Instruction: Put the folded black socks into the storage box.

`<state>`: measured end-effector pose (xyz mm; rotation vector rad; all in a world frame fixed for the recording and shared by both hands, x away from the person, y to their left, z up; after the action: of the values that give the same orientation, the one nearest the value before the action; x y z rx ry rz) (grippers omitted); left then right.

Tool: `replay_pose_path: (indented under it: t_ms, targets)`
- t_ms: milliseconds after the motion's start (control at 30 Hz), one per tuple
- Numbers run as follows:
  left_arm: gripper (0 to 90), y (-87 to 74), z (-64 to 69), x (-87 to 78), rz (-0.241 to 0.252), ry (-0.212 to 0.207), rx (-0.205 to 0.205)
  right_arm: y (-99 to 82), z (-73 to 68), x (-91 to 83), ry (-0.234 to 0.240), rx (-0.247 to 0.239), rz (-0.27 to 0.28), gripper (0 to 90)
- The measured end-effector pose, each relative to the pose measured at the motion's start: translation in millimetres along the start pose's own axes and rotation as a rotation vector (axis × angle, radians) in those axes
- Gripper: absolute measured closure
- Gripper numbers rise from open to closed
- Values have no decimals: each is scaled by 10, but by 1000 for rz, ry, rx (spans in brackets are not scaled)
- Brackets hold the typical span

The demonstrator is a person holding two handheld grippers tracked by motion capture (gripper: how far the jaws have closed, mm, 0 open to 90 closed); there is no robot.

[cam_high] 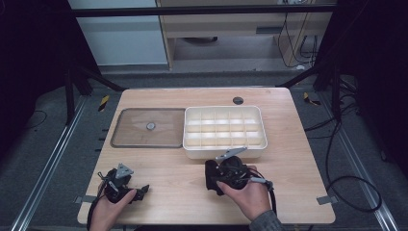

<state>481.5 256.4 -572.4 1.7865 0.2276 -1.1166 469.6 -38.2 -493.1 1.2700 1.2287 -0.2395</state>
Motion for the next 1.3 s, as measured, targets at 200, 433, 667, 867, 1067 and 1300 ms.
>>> replay_pose_path:
  t_ms: [200,433,667,867,1067,1300]
  targets:
    - [71,-9,-1,8,-2,3,-4,112,290,-349,-52,5,41,608]
    - [69,-20,3,27,-7,1,1,206,810,-639,-120,69,74,607]
    - [60,-33,-10,24,12,8,-6,322,1199,-829,-186,103,75,607]
    - [42,-25,-26,41,30,7,-8,434,1409,-851,-224,118,71,606]
    - [19,-33,-58,55,57,9,-1,580,1554,-840,-267,106,69,605]
    - [0,-23,-58,79,81,11,-5,676,1631,-731,-296,81,35,605]
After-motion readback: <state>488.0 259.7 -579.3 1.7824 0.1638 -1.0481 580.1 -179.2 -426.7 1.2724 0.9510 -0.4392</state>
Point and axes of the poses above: each handheld gripper's, and its own axes: x roughly forward along the jaws, y roughly out of its top, z roughly to its right, the point moved 10 cm from there along x, roughly forward along the jaws, and after that the axes turned 7 degrees about x, right-handed, at the moved point
